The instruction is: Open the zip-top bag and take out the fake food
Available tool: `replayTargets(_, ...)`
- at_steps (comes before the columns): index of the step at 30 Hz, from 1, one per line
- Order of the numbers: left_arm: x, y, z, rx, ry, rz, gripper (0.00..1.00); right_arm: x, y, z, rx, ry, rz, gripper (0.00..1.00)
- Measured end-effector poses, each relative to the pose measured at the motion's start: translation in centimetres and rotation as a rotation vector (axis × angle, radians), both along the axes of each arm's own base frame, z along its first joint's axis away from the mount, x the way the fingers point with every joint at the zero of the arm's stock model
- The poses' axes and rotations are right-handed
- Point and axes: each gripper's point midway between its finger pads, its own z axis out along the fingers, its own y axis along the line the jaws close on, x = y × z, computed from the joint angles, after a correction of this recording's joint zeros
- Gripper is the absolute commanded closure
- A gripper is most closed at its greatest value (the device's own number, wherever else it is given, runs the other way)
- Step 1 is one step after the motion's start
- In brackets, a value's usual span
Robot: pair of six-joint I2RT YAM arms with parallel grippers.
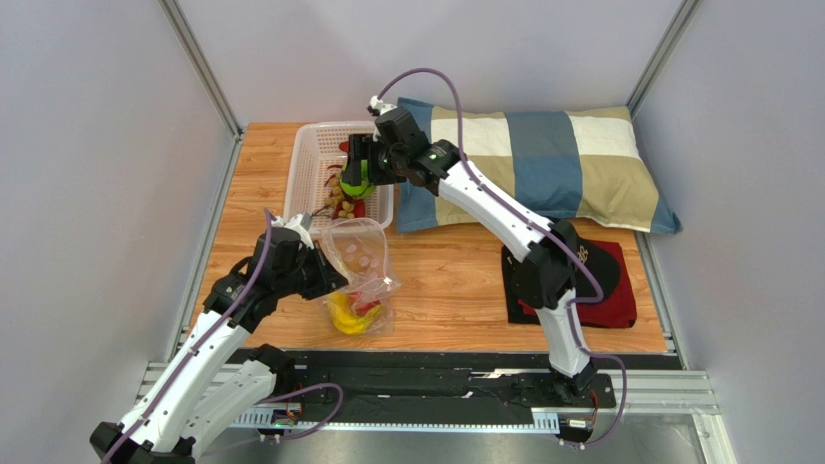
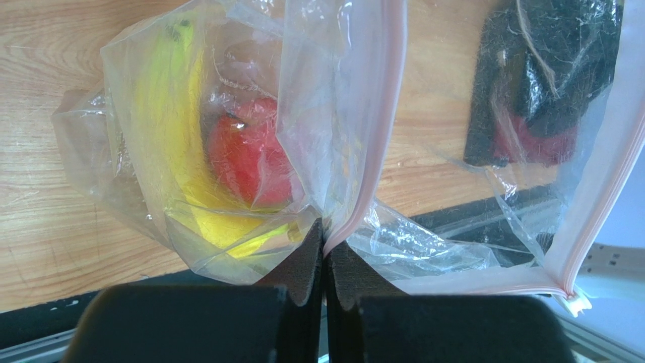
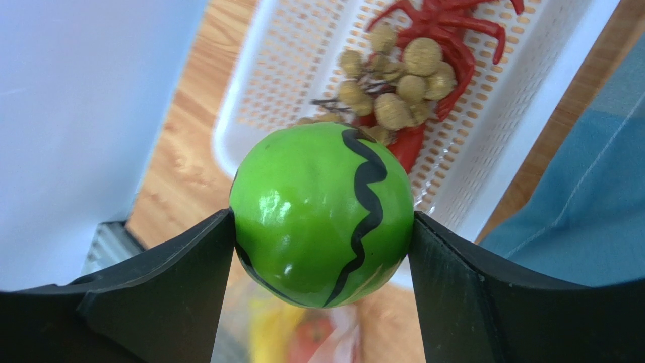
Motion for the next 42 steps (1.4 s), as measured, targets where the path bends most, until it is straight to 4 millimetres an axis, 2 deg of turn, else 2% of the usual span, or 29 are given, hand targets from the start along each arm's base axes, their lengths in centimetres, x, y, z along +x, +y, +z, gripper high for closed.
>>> replayTargets(2,-0.2,0.1,0.1,0.002,-0.007,-0.006,1.00,2.0,0.6,-3.7,-0.037,0.033,-0.003,1.00)
replayTargets(3,-0.4,0.1,0.3,-0.001,-0.016,-0.011,1.00,2.8,0.7,-5.6,-0.055,0.053,-0.004,0.97)
replayTargets(4,-0.4,0.2,0.5,-0.003,-0.026,-0.015,1.00,3.2,0.7,-7.3,-0.076,0.073,-0.004,0.81)
replayTargets(6,-0.6,0.2,0.8,-0.008,-0.046,-0.029,1.00,3.9,0.7,-10.6,-0.120,0.111,0.000,0.66)
replayTargets(7,-0.7,0.1,0.9,-0.009,-0.052,-0.035,1.00,4.1,0.4,-12.0,-0.143,0.131,-0.002,0.47)
replayTargets(9,-0.8,0.1,1.3,-0.010,-0.067,-0.052,1.00,4.2,0.1,-13.7,-0.167,0.158,0.002,0.33)
replayTargets(10,-0.8,0.0,1.5,-0.010,-0.071,-0.058,1.00,4.1,0.0,-14.0,-0.176,0.164,0.005,0.20)
replayTargets(13,-0.5,-0.2,2.0,-0.004,-0.083,-0.081,1.00,3.8,-0.3,-14.1,-0.194,0.170,0.010,0.00)
replayTargets(16,0.0,-0.5,2.8,0.006,-0.092,-0.099,1.00,3.6,-0.7,-13.9,-0.215,0.167,0.013,0.00)
replayTargets(19,0.7,-0.9,3.3,0.012,-0.097,-0.119,1.00,3.3,-1.3,-12.5,-0.240,0.158,0.021,0.00)
replayTargets(22,1.3,-1.5,3.2,0.012,-0.083,-0.139,1.00,2.2,-2.5,-9.4,-0.253,0.133,0.037,0.01)
replayTargets(24,1.6,-2.0,3.1,0.009,-0.069,-0.156,1.00,0.9,-3.8,-6.5,-0.258,0.113,0.045,0.07)
replayTargets(27,2.4,-2.9,3.1,0.002,-0.053,-0.184,1.00,-2.0,-6.4,-0.6,-0.237,0.046,0.058,0.32)
replayTargets(28,2.6,-3.3,3.2,0.000,-0.049,-0.194,1.00,-3.2,-7.4,1.3,-0.223,0.019,0.061,0.50)
replayTargets(30,3.2,-3.9,3.3,-0.009,-0.050,-0.208,1.00,-6.3,-9.2,4.7,-0.193,-0.029,0.081,0.58)
replayTargets(31,3.5,-4.3,3.4,-0.014,-0.051,-0.215,1.00,-8.0,-9.8,6.4,-0.172,-0.057,0.099,0.67)
replayTargets(33,3.9,-4.6,3.2,-0.020,-0.043,-0.215,1.00,-11.3,-10.1,9.1,-0.123,-0.106,0.157,0.73)
replayTargets(34,4.0,-4.7,3.2,-0.022,-0.041,-0.214,1.00,-12.9,-9.7,10.0,-0.098,-0.121,0.196,0.84)
replayTargets(36,4.2,-4.8,3.2,-0.026,-0.044,-0.211,1.00,-15.2,-8.4,10.4,-0.069,-0.118,0.270,0.90)
replayTargets(37,4.2,-4.9,3.3,-0.029,-0.047,-0.209,1.00,-16.0,-7.6,10.3,-0.058,-0.108,0.303,0.96)
replayTargets(38,4.3,-4.9,3.5,-0.032,-0.054,-0.207,1.00,-16.5,-6.8,9.9,-0.052,-0.094,0.327,0.96)
replayTargets(40,4.2,-4.8,4.0,-0.037,-0.072,-0.202,1.00,-16.2,-4.9,7.4,-0.069,-0.033,0.349,0.98)
replayTargets(42,4.0,-4.6,4.9,-0.050,-0.106,-0.202,1.00,-15.2,-3.5,3.7,-0.115,0.040,0.349,1.00)
